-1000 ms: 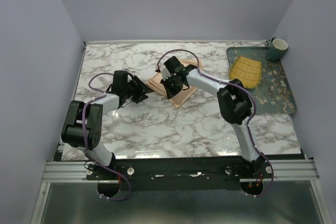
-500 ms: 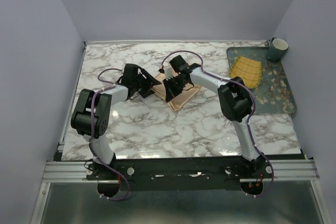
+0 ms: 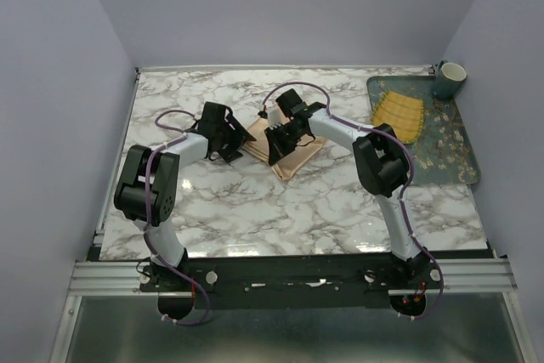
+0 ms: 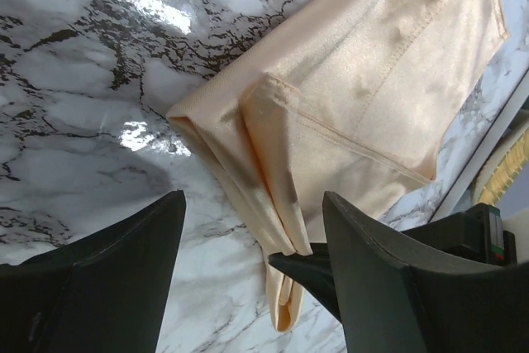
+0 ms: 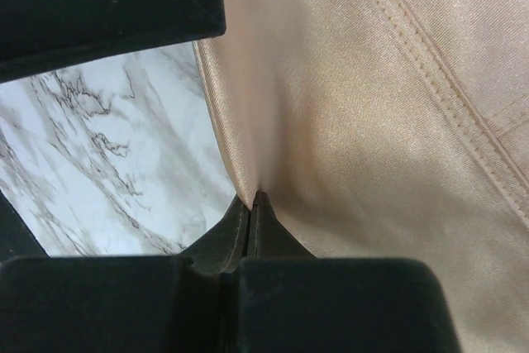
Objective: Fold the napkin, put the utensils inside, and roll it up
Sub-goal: Roll the napkin with the utensil
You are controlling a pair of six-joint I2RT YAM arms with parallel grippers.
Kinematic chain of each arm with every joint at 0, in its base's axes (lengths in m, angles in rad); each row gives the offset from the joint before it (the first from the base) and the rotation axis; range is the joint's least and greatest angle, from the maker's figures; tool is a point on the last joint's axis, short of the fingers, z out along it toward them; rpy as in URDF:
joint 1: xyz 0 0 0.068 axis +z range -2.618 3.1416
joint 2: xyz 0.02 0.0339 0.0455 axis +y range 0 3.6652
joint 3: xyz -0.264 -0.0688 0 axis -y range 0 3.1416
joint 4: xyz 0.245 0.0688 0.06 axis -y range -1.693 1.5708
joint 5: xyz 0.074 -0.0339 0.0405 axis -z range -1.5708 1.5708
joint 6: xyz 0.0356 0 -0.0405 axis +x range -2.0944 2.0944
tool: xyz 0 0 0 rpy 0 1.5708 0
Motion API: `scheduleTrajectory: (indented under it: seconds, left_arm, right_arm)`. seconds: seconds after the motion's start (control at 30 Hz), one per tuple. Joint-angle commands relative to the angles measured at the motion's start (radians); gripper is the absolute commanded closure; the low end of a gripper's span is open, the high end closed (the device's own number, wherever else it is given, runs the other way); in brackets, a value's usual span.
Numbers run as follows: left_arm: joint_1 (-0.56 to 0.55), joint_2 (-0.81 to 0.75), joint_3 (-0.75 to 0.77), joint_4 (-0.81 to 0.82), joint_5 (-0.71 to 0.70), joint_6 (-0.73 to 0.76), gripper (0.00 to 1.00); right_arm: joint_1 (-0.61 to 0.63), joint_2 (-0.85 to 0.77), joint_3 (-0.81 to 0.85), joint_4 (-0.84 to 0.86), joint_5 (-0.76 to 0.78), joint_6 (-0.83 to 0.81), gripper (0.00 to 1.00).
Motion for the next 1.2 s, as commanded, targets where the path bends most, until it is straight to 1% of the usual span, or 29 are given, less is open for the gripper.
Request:
scheduleTrajectory:
  seconds: [0.0, 0.1, 0.27, 0.33, 0.43, 0.5, 0.53, 0.63, 0.73, 0.77, 0.87, 0.9, 0.93, 1.0, 1.03, 1.1, 1.13, 1.17]
  left_arm:
    - [-0.024, -0.005, -0.011, -0.006, -0.030, -0.007, 0.22]
    - [-0.026, 0.046, 0.012, 0.039, 0.013, -0.025, 0.23]
    - [-0.029, 0.048, 0.013, 0.030, -0.031, -0.026, 0.28]
    - [-0.026, 0.045, 0.004, 0.037, -0.053, -0.025, 0.33]
    - [-0.027, 0.055, 0.000, 0.062, -0.056, -0.010, 0.49]
    - [-0.027, 0.071, 0.000, 0.077, -0.051, -0.004, 0.52]
    - [-0.026, 0.074, 0.001, 0.080, -0.048, -0.006, 0.61]
    - [-0.026, 0.072, 0.001, 0.085, -0.053, 0.016, 0.71]
    - [-0.026, 0.058, 0.001, 0.088, -0.053, 0.024, 0.90]
    - [-0.027, 0.055, 0.001, 0.082, -0.054, 0.022, 0.99]
    - [-0.027, 0.046, 0.007, 0.068, -0.045, 0.002, 1.00]
    - [-0.029, 0.046, 0.010, 0.059, -0.042, -0.001, 1.00]
    - [-0.029, 0.048, 0.019, 0.045, -0.042, -0.007, 1.00]
    - [-0.030, 0.043, 0.021, 0.023, -0.048, -0.015, 1.00]
    - [-0.029, 0.040, 0.015, 0.020, -0.056, -0.021, 1.00]
    - [-0.029, 0.035, 0.009, 0.013, -0.054, -0.042, 1.00]
    - [-0.030, 0.034, 0.007, 0.013, -0.045, -0.048, 1.00]
    - [-0.032, 0.032, 0.004, 0.011, -0.047, -0.053, 1.00]
  right_arm:
    - [-0.006, 0.038, 0.015, -0.010, -0.033, 0.005, 0.99]
    - [-0.006, 0.036, 0.015, -0.010, -0.034, 0.003, 0.99]
    - [-0.007, 0.035, 0.010, -0.010, -0.030, 0.000, 1.00]
    - [-0.007, 0.035, 0.007, -0.008, -0.028, -0.003, 1.00]
    - [-0.006, 0.030, -0.001, -0.005, -0.014, -0.006, 1.00]
    - [-0.006, 0.030, -0.002, -0.004, -0.008, -0.008, 0.99]
    - [-0.007, 0.027, -0.005, -0.004, -0.005, -0.008, 0.99]
    - [-0.006, 0.019, -0.010, -0.004, 0.010, -0.014, 0.99]
    - [-0.006, 0.004, -0.019, -0.001, 0.036, -0.023, 0.99]
    - [-0.006, 0.001, -0.024, -0.002, 0.046, -0.026, 0.99]
    - [0.003, -0.018, -0.022, -0.017, 0.075, -0.030, 0.94]
    - [0.014, -0.027, -0.024, -0.019, 0.107, -0.032, 0.92]
    - [0.019, -0.033, -0.024, -0.022, 0.124, -0.031, 0.87]
    - [0.033, -0.051, -0.019, -0.034, 0.163, -0.023, 0.82]
    - [0.039, -0.056, -0.016, -0.042, 0.185, -0.015, 0.74]
    - [0.055, -0.076, -0.019, -0.054, 0.240, -0.009, 0.70]
    - [0.065, -0.090, -0.025, -0.054, 0.263, -0.006, 0.62]
    - [0.072, -0.100, -0.036, -0.042, 0.288, -0.001, 0.59]
